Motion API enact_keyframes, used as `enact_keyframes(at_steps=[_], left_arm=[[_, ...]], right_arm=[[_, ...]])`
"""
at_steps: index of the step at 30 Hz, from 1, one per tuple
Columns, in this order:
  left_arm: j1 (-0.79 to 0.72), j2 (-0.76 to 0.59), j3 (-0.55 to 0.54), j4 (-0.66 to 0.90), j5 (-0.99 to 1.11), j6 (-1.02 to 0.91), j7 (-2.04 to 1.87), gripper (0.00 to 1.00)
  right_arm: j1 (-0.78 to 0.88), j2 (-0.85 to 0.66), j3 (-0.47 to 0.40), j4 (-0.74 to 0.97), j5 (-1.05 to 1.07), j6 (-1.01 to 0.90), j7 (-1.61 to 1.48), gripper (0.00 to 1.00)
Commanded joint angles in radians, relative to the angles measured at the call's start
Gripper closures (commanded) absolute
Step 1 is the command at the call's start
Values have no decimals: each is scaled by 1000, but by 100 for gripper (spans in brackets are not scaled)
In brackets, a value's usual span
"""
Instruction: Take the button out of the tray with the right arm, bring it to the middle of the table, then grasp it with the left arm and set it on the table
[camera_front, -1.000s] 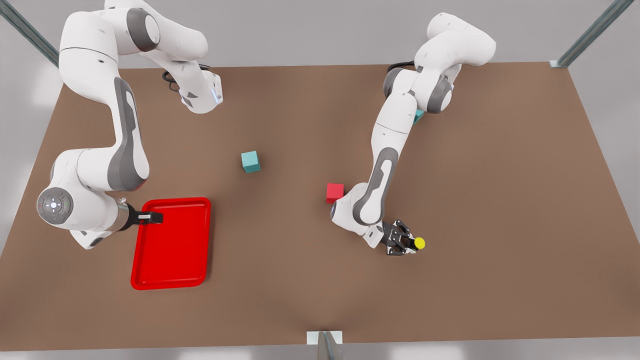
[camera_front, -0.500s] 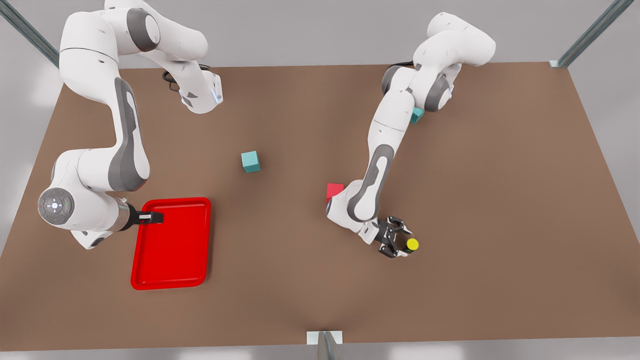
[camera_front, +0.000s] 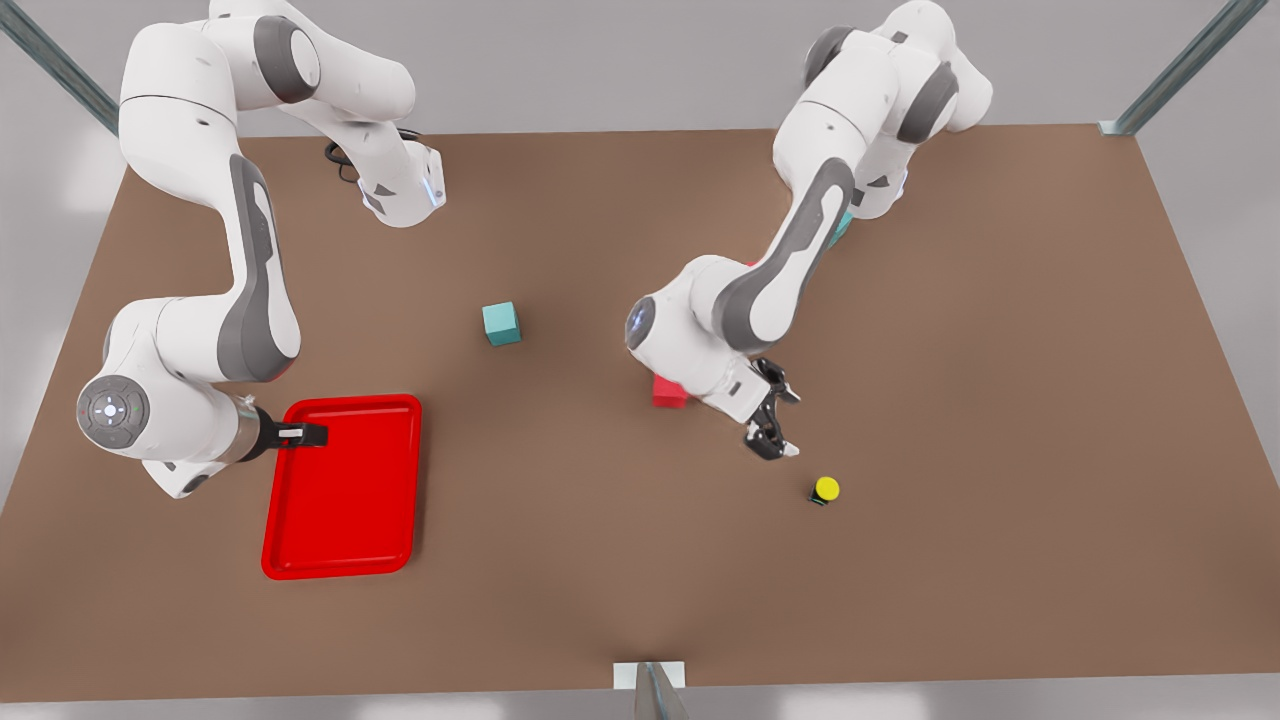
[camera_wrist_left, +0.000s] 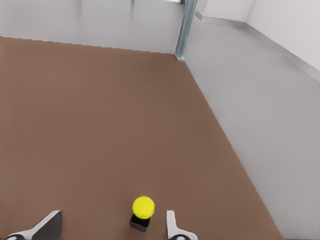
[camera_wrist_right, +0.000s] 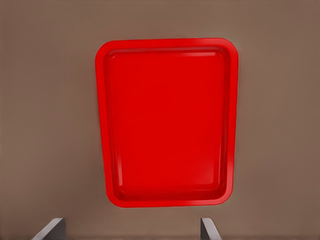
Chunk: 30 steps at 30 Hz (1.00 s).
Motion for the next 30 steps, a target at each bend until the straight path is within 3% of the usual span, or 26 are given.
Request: enact_keyframes(at_steps=[1,8,11,12,14,17,30], left_arm=[[49,-92,1,-8,-150,-45,627,0],[319,-376,-1,-31,-633,-154,1604,0],[501,-411,0,-31,-772,-226,2178,0],[501,-414,2,-34,-765,-205,2179,0],[494,-543,-7,-299,-731,34,2187,0],[497,-486,-7,-269,-703,45,2172,0],[492,-490,-10,-257,-677,38,2170,0]], right_arm=[[0,-1,0,0,1,-1,1,0],[0,0,0,0,0,-1,1,0],[0,0,0,-2,0,0,1,0],[0,0,0,-2,0,-1,1,0],[0,0,0,-2,0,0,1,0],[0,0,0,-2,0,0,-1,0],[11,6,2,9,-57,26,1,0]])
